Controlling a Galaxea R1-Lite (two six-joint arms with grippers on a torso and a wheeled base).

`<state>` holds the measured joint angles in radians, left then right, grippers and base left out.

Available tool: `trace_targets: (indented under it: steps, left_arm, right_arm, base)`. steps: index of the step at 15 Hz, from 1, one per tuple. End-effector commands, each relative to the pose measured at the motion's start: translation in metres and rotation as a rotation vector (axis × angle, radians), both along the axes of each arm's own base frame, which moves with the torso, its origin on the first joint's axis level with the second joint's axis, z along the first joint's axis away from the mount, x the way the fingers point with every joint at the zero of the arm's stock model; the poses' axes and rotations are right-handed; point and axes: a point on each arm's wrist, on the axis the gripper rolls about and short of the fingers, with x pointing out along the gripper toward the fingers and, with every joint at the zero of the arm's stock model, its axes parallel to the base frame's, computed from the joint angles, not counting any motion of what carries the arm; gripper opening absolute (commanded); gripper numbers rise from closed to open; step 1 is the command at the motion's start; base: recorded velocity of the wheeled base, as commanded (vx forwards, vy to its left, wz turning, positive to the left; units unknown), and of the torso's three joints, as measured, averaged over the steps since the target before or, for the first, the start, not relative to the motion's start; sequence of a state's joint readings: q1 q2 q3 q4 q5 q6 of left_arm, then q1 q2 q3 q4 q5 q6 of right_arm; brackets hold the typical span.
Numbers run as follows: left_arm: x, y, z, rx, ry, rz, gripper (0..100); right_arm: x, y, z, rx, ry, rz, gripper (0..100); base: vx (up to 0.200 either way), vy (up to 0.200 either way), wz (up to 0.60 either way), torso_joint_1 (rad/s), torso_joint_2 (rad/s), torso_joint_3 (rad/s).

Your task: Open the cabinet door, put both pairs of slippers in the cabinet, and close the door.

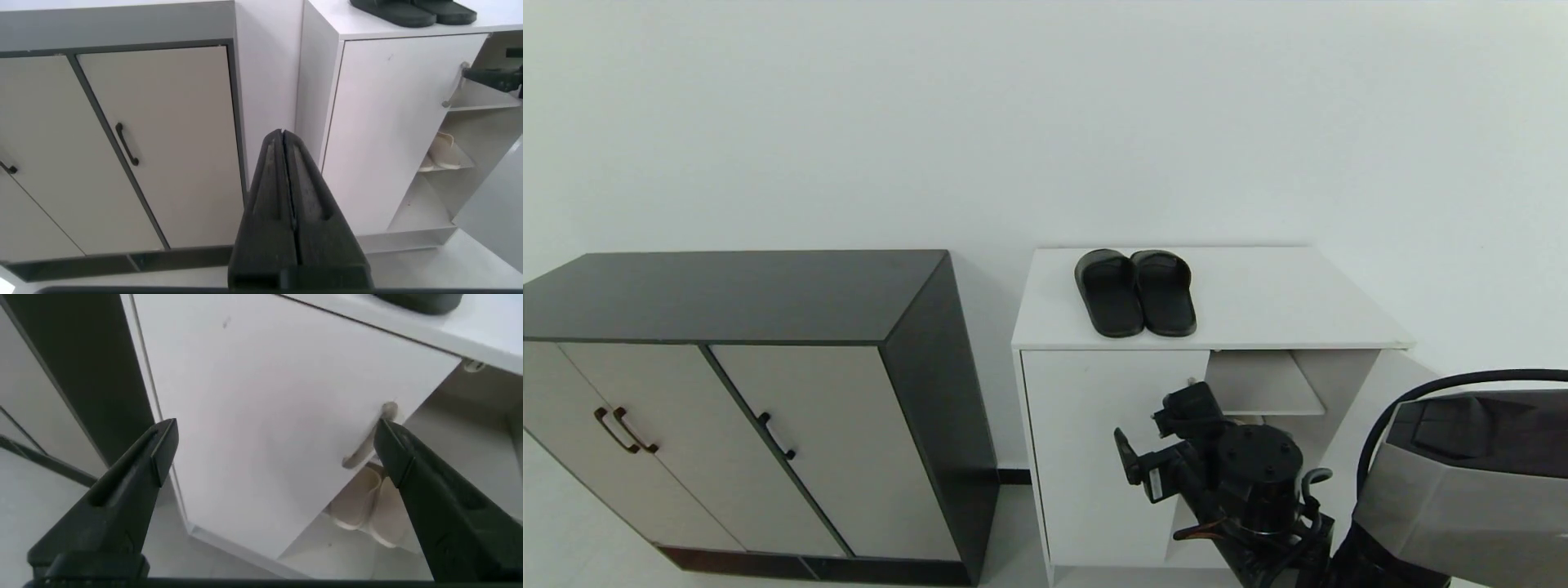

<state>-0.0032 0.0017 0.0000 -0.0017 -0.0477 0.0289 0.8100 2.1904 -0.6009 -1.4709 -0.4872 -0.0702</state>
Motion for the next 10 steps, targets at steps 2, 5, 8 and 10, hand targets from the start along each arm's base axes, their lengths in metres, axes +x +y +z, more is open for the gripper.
trace_targets:
  steps: [2, 5, 8, 10]
  left_arm:
    - [0.000, 0.000, 0.000, 0.000, 0.002, 0.000, 0]
    - [0.000, 0.000, 0.000, 0.002, 0.001, 0.000, 0]
    - [0.000, 0.000, 0.000, 0.002, 0.001, 0.000, 0]
    - [0.000, 0.000, 0.000, 0.002, 0.001, 0.000, 0]
  right_arm:
    - [0.004, 0.000, 0.003, -0.014, -0.026, -0.004, 100]
    - [0.007, -0.002, 0.029, -0.009, -0.114, -0.018, 100]
    - [0.002, -0.002, 0.054, 0.058, 0.057, -0.037, 100]
    - [0.003, 0.000, 0.074, 0.102, 0.142, -0.113, 100]
  base:
    - [0.000, 0.000, 0.00, 0.016, -0.03, -0.018]
    - [0.000, 0.000, 0.00, 0.000, 0.00, 0.000]
    - [0.000, 0.000, 0.00, 0.000, 0.00, 0.000]
    - [0.000, 0.000, 0.00, 0.000, 0.00, 0.000]
